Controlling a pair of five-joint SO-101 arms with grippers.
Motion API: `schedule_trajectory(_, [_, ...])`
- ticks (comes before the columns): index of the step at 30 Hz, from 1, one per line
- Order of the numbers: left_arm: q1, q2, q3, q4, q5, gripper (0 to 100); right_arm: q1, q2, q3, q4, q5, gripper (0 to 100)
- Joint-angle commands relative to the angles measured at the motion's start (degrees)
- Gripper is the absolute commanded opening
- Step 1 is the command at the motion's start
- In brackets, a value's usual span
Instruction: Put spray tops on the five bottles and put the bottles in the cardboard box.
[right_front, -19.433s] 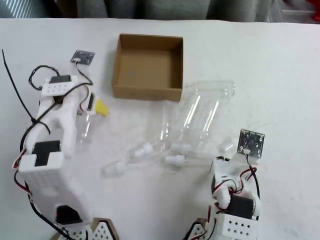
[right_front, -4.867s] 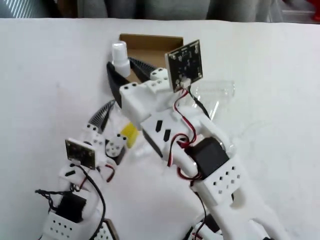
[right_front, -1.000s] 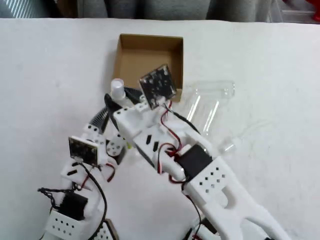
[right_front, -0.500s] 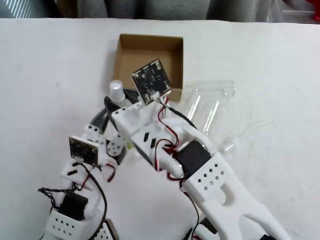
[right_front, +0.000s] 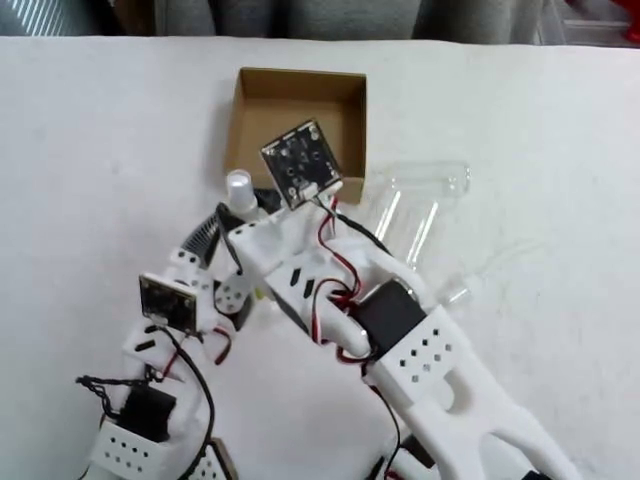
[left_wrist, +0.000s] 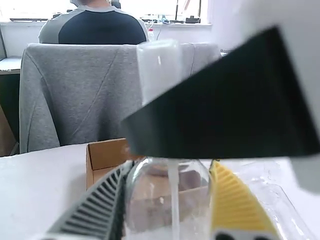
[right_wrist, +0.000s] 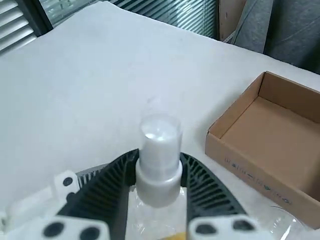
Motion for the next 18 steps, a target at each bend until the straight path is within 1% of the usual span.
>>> schedule_trajectory(1, [0.22, -1.1, -0.88, -1.23, -0.44, 9, -1.27, -2.24, -1.41, 0.57, 0.44, 1.8])
schedule_trajectory(7, [0.22, -1.1, -0.88, -1.23, -0.44, 9, -1.27, -2.33, 1.49, 0.57, 0.79, 3.2])
schedule_trajectory(10, [0.22, -1.1, -0.88, -1.23, -0.44, 9, -1.71, -2.59, 1.49, 0.66, 0.79, 11.8])
schedule_trajectory(14, [0.22, -1.1, -0.88, -1.23, -0.44, 9, -4.44, -2.86, 1.14, 3.3, 0.88, 25.2])
schedule_trajectory(16, [0.22, -1.1, -0.88, -1.23, -0.44, 9, -5.14, -2.95, 1.05, 3.38, 0.88, 30.0])
schedule_trajectory(18, [0.22, -1.1, -0.88, -1.23, -0.44, 9, -5.32, -2.95, 0.97, 3.38, 0.88, 32.6])
